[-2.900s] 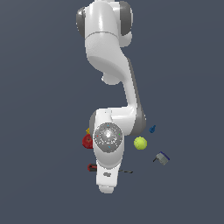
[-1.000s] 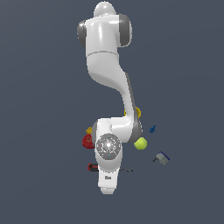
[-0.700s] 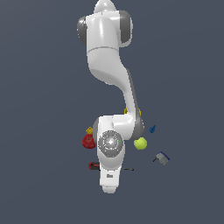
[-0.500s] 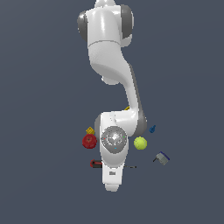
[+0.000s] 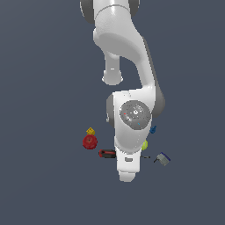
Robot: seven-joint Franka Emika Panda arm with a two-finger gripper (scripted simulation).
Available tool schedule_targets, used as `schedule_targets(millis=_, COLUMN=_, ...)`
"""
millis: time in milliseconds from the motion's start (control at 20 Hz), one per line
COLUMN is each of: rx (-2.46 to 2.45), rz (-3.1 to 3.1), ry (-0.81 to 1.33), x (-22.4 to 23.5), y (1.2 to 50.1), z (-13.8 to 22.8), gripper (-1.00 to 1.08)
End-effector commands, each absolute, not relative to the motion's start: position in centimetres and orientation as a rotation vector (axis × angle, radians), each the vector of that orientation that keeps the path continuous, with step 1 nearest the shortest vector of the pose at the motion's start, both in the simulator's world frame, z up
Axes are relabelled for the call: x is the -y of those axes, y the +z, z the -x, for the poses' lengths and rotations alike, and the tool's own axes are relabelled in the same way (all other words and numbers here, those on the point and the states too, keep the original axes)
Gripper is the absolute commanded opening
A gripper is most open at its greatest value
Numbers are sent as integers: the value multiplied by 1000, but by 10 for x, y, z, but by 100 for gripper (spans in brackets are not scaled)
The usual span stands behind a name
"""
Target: Pick up a designated object from a clutter of objects.
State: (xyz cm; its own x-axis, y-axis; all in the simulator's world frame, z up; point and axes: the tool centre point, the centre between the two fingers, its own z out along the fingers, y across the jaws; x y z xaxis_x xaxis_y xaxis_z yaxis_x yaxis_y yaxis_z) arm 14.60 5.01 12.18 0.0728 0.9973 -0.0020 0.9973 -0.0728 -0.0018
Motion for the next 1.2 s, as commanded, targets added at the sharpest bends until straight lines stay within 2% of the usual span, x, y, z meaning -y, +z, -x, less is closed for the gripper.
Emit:
schedule_targets(millis=0, rx=-2139, rz=-2299, ry=-3, x=-65, y=148, z=-138, gripper=-100)
schedule_targets(millis=800, rx=-2140, rz=-2298, ry=-3, x=-156, y=312, z=-93, gripper=-100)
schedule_targets(millis=1150, rx=-2140, rz=-2300, ry=-1, x=-186, y=367, z=-81, gripper=-100)
